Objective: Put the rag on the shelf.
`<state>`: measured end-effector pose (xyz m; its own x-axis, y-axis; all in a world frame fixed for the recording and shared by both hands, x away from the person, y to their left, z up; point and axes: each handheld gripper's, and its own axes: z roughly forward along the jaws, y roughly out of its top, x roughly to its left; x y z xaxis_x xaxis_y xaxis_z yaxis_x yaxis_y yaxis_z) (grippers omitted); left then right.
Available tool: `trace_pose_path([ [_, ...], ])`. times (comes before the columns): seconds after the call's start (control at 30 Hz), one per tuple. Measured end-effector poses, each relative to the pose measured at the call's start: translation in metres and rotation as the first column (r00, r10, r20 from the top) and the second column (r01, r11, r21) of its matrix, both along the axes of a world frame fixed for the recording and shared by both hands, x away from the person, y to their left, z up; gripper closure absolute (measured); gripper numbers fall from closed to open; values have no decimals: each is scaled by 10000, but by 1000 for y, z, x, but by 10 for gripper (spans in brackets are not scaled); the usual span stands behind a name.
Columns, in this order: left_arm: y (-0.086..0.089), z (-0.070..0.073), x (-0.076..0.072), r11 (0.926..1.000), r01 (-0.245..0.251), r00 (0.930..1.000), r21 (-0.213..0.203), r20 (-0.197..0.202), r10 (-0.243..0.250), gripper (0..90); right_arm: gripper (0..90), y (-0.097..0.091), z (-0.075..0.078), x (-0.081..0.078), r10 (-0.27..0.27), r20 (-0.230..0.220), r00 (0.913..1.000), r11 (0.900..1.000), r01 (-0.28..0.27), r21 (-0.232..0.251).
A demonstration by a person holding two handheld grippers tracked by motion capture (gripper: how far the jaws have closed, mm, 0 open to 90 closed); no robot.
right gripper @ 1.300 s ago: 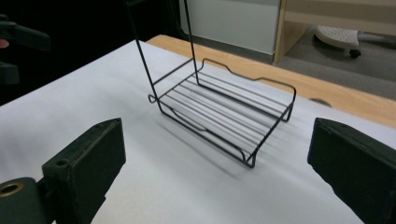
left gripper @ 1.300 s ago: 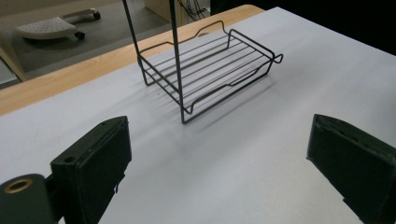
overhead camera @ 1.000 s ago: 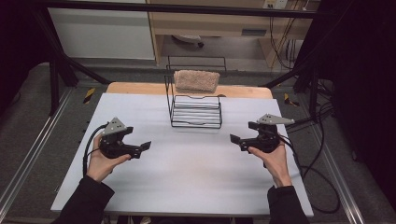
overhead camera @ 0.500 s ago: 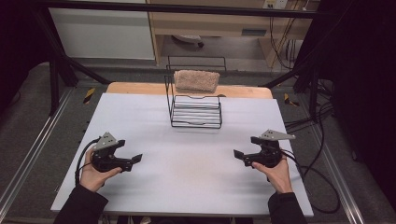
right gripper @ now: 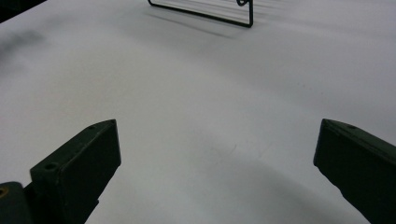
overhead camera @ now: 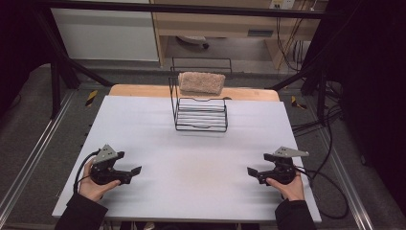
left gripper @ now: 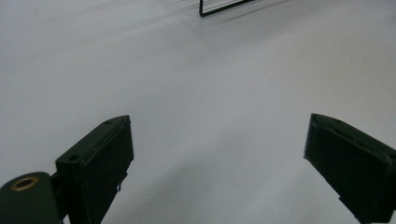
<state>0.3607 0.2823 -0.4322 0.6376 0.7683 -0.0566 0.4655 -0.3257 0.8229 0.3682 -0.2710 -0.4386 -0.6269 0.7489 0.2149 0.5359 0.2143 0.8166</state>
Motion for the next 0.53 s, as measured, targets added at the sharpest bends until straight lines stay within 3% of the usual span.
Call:
trace_pose_path([
  [0.17, 1, -7, -4, 9997, 93, 9999, 236, -43, -92, 78, 7, -2, -4, -5, 228, 17, 9997, 9997, -228, -53],
  [0.53, 3, -7, -6, 9999, 40, 10000, 167, -33, -39, 74, 7, -3, -10, -8, 345, -153, 9993, 9991, -348, -238],
])
